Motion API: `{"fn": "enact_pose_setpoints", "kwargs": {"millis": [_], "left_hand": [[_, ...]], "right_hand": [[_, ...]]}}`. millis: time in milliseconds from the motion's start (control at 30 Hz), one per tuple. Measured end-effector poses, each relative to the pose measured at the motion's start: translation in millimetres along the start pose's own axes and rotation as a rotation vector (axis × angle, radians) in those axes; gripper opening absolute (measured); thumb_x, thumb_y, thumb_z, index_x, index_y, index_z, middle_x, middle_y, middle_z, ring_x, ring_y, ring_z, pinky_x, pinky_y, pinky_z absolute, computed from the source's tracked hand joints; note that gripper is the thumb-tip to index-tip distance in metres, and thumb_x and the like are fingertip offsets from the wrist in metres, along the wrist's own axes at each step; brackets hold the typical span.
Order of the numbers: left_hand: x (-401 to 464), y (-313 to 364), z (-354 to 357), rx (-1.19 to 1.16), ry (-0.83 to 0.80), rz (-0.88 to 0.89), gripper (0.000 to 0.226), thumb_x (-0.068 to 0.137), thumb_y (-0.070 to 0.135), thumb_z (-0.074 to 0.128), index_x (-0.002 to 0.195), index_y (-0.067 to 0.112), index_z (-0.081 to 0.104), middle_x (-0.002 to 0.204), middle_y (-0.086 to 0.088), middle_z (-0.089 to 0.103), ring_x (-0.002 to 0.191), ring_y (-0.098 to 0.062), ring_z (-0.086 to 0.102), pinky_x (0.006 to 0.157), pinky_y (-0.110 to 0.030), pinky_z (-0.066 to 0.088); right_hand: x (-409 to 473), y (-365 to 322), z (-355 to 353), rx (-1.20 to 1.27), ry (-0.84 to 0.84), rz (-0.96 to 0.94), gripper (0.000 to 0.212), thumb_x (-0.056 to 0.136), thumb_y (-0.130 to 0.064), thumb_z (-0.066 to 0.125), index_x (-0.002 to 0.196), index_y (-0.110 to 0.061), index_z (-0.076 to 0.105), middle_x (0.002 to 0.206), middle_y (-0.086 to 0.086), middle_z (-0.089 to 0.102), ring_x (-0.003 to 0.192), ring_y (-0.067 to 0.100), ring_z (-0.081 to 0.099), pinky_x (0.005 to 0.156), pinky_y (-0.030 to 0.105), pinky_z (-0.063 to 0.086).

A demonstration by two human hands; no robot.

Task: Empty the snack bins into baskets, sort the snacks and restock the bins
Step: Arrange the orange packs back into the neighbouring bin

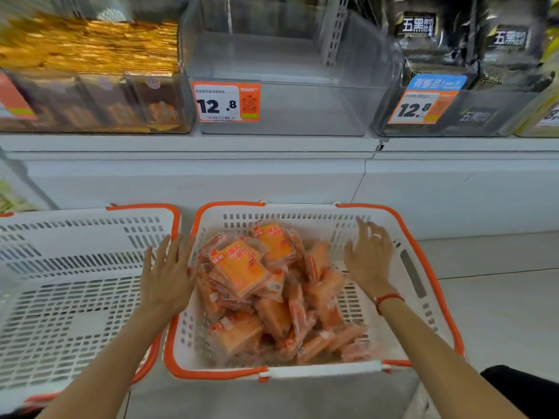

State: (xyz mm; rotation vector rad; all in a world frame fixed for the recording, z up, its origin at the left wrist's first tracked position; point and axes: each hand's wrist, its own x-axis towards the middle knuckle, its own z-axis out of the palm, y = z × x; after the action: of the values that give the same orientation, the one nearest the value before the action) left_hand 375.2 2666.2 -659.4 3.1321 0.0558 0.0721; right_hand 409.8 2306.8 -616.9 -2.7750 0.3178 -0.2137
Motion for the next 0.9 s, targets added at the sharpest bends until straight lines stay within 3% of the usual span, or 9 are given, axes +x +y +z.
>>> {"fn": "enact_pose_setpoints", "kwargs": {"millis": [100, 167, 367, 567, 767, 900], "left_hand": [[0.6, -6.1, -0.5, -0.066, 0.011, -0.035, 0.059, 0.097, 0.039, 0.03, 0.147, 0.009, 0.04, 0.149, -0.013, 0.043, 0.139, -0.037, 0.037, 0.111, -0.059, 0.026], [-1.6, -8.0, -4.2, -0.082, 0.002, -0.068, 0.072, 0.091, 0.051, 0.022, 0.151, 0.011, 0.032, 0.154, -0.009, 0.036, 0.143, -0.034, 0.031, 0.114, -0.055, 0.023], [-0.4, -24.1, -3.0, -0.108, -0.032, -0.093, 0.089, 0.082, 0.067, 0.005, 0.154, 0.018, 0.022, 0.158, -0.003, 0.028, 0.147, -0.029, 0.023, 0.117, -0.052, 0.021], [-10.8, -67.0, -4.8, -0.043, -0.091, -0.171, 0.084, 0.084, 0.068, 0.006, 0.156, 0.023, 0.009, 0.161, 0.003, 0.017, 0.149, -0.027, 0.013, 0.118, -0.051, 0.016], [-21.3, -112.8, -17.0, 0.186, -0.254, -0.268, 0.08, 0.087, 0.067, -0.003, 0.155, 0.025, -0.002, 0.163, 0.0, -0.012, 0.15, -0.024, -0.009, 0.12, -0.047, -0.002], [-18.5, -118.4, -20.1, 0.277, -0.265, -0.252, 0.081, 0.088, 0.07, -0.002, 0.156, 0.025, 0.001, 0.162, -0.006, -0.015, 0.147, -0.023, -0.023, 0.103, -0.041, -0.034]], "right_hand": [[13.4, 65.6, -10.3, -0.187, 0.0, 0.252, 0.066, 0.091, -0.017, 0.053, 0.15, -0.01, 0.023, 0.154, 0.023, 0.024, 0.142, 0.042, 0.017, 0.114, 0.054, 0.016], [17.3, 79.1, -10.6, -0.179, -0.081, 0.351, 0.068, 0.091, -0.014, 0.052, 0.149, -0.006, 0.018, 0.149, 0.027, 0.029, 0.135, 0.045, 0.028, 0.108, 0.055, 0.027], [17.9, 83.2, -7.7, -0.137, -0.137, 0.249, 0.067, 0.085, 0.003, 0.05, 0.147, -0.004, 0.025, 0.132, 0.031, 0.043, 0.119, 0.049, 0.042, 0.096, 0.058, 0.041], [21.4, 44.4, 9.4, -0.083, -0.152, 0.146, 0.069, 0.087, -0.004, 0.055, 0.148, -0.004, 0.023, 0.134, 0.03, 0.042, 0.12, 0.049, 0.041, 0.098, 0.056, 0.038], [7.0, -1.0, 26.3, -0.103, -0.179, 0.1, 0.075, 0.091, -0.024, 0.056, 0.149, -0.002, 0.014, 0.143, 0.028, 0.032, 0.125, 0.047, 0.038, 0.101, 0.054, 0.033], [5.2, -5.9, 31.4, -0.122, -0.171, 0.087, 0.073, 0.091, -0.021, 0.054, 0.15, -0.002, 0.014, 0.142, 0.028, 0.032, 0.124, 0.046, 0.038, 0.1, 0.053, 0.035]]}}
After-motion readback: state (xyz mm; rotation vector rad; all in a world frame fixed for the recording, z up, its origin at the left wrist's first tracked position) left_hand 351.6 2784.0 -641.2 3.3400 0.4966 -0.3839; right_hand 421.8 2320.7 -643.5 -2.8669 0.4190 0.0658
